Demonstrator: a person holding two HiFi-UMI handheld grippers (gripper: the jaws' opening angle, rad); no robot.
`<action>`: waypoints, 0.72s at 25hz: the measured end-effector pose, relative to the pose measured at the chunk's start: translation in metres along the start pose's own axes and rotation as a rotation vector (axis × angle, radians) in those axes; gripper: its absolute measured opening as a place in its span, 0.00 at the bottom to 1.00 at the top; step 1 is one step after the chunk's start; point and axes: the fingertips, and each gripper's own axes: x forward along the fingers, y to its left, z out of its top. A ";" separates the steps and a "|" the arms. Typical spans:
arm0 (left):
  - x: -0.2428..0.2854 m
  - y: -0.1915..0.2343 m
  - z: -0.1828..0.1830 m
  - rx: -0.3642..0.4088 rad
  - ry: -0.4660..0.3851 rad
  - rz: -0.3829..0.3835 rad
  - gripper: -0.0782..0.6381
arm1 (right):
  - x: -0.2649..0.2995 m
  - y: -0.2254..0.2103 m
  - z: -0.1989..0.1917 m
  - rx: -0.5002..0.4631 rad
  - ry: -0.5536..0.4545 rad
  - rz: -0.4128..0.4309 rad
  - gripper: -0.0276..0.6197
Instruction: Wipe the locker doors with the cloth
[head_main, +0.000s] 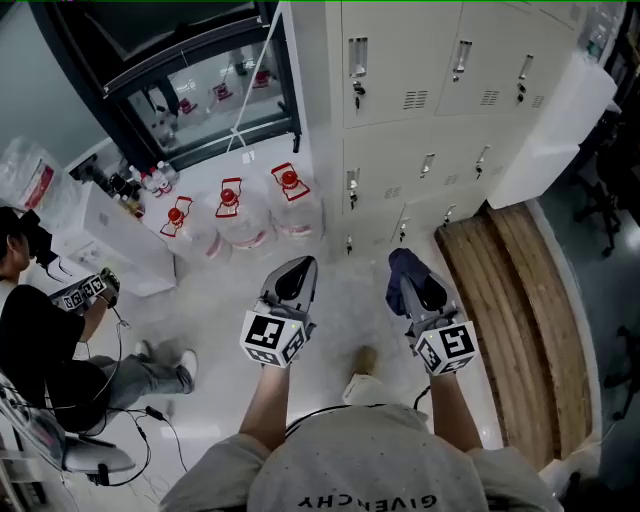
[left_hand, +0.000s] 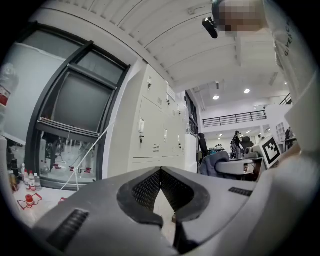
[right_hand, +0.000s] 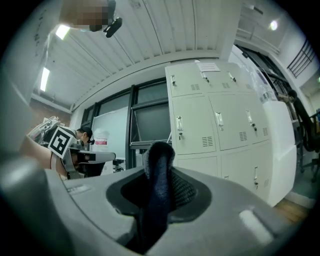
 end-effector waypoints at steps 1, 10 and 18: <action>0.012 0.003 -0.002 -0.001 0.003 0.002 0.11 | 0.010 -0.008 -0.002 0.003 0.005 0.009 0.18; 0.094 0.038 -0.018 -0.006 0.002 0.059 0.11 | 0.086 -0.064 -0.024 0.012 0.025 0.088 0.18; 0.141 0.054 -0.053 -0.020 0.046 0.092 0.11 | 0.132 -0.096 -0.042 0.020 0.019 0.146 0.18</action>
